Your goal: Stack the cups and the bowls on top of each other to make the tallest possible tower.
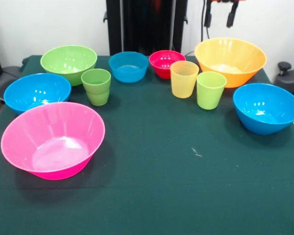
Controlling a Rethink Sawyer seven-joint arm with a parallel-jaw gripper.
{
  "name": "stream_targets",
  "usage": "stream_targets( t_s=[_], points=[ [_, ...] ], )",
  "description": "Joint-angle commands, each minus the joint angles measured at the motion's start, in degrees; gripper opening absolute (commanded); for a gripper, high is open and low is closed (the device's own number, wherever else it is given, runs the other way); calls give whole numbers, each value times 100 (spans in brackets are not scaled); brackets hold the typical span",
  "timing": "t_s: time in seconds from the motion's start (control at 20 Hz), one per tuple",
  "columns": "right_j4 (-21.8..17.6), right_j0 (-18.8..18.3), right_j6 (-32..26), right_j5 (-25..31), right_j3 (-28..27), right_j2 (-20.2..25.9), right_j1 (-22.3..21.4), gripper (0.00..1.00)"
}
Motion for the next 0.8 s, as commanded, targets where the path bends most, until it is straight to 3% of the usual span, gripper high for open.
stream_targets(
  t_s=[0.05, 0.3, 0.8],
  points=[
    [-90, -127, 675, -479, -225, 429, 875, 100],
    [-299, -157, 414, -109, -726, 206, 1023, 100],
    [-311, -302, 410, -84, -768, 291, 1037, 100]
  ],
)
